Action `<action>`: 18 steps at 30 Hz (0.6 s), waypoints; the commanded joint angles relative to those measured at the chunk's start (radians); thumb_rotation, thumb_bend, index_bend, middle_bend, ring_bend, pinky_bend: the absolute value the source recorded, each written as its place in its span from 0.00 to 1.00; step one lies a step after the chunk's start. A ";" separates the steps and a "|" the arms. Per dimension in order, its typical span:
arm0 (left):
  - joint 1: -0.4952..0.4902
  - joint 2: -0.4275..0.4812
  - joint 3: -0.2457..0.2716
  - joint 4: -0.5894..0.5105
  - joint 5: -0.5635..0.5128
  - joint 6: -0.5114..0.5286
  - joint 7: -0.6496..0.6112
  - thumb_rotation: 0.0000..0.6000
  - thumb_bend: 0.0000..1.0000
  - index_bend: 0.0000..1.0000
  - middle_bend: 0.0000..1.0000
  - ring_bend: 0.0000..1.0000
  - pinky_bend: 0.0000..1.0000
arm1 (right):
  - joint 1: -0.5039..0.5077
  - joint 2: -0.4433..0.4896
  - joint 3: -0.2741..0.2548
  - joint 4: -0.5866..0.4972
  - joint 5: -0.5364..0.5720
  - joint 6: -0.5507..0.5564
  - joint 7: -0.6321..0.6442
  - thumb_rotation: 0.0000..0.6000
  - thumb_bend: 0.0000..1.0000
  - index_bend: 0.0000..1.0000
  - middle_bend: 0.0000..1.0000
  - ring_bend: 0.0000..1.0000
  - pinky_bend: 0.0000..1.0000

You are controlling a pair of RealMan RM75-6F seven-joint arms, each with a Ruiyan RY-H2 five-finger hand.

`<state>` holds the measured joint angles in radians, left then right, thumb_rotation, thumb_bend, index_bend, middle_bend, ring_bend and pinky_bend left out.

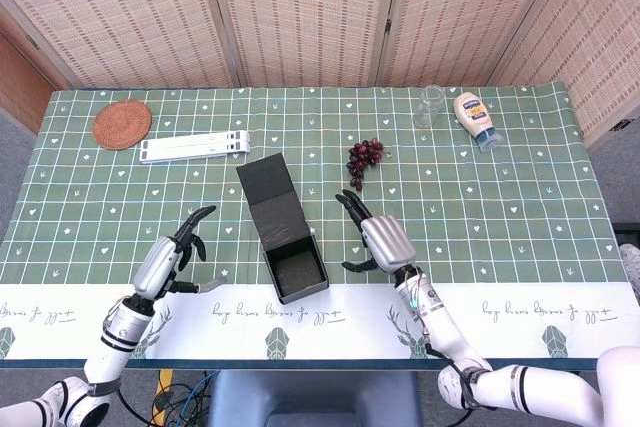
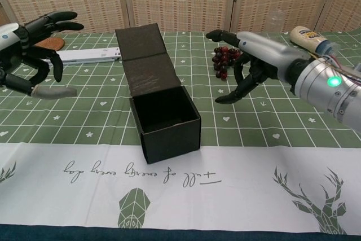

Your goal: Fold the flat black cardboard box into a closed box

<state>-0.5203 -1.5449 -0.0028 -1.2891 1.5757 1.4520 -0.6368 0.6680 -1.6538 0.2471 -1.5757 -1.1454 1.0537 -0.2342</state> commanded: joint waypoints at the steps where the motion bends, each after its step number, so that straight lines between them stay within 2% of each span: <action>1: 0.008 0.008 -0.007 -0.017 -0.006 -0.010 0.000 1.00 0.07 0.03 0.09 0.57 0.83 | 0.028 -0.049 -0.002 0.049 0.002 -0.013 -0.017 1.00 0.00 0.00 0.00 0.65 1.00; 7: 0.023 0.029 -0.008 -0.052 -0.012 -0.029 -0.001 1.00 0.07 0.02 0.09 0.57 0.83 | 0.056 -0.117 -0.007 0.091 -0.001 -0.021 -0.036 1.00 0.00 0.00 0.00 0.65 1.00; 13: 0.038 0.050 -0.010 -0.077 -0.029 -0.059 -0.016 1.00 0.07 0.01 0.08 0.57 0.84 | 0.063 -0.161 -0.023 0.088 -0.006 -0.017 -0.052 1.00 0.00 0.00 0.00 0.65 1.00; 18: 0.038 0.093 0.013 -0.102 -0.034 -0.127 -0.041 1.00 0.07 0.00 0.05 0.57 0.84 | 0.050 -0.127 -0.012 0.026 -0.007 -0.002 -0.041 1.00 0.00 0.00 0.00 0.65 1.00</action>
<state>-0.4806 -1.4716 -0.0023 -1.3789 1.5434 1.3535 -0.6649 0.7250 -1.8025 0.2281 -1.5196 -1.1538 1.0466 -0.2837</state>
